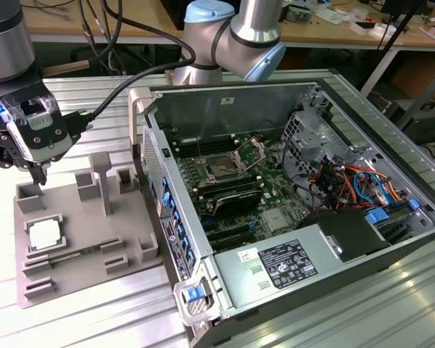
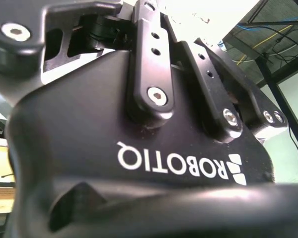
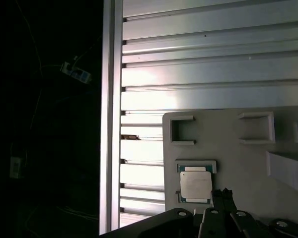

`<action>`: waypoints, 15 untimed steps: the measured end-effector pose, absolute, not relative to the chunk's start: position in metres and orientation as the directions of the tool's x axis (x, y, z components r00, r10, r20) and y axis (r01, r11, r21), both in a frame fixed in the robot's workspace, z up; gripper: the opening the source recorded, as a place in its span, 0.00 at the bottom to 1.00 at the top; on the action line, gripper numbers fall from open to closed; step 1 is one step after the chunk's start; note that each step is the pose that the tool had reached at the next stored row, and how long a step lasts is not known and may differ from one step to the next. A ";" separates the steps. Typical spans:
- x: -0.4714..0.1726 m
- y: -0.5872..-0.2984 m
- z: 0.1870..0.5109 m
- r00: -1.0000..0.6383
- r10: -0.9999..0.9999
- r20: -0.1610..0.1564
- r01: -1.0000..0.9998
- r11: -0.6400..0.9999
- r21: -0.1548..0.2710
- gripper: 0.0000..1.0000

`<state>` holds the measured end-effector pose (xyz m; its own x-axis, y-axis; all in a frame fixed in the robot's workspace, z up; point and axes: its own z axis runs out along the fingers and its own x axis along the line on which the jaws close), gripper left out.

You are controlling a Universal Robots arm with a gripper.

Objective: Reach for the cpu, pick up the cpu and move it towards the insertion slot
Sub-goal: 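Reach for the cpu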

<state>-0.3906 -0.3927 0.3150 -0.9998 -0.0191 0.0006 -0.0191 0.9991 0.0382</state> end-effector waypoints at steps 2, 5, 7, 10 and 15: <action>-0.391 -0.393 0.306 -1.000 -0.019 0.001 -0.019 0.999 0.038 0.11; -0.391 -0.393 0.305 -1.000 -0.019 0.001 -0.019 0.999 0.038 0.11; -0.391 -0.393 0.305 -1.000 -0.019 0.001 -0.019 0.999 0.038 0.11; -0.391 -0.393 0.305 -1.000 -0.019 0.000 -0.019 0.999 0.038 0.11; -0.401 -0.398 0.303 -1.000 -0.019 0.000 -0.019 0.999 0.038 0.11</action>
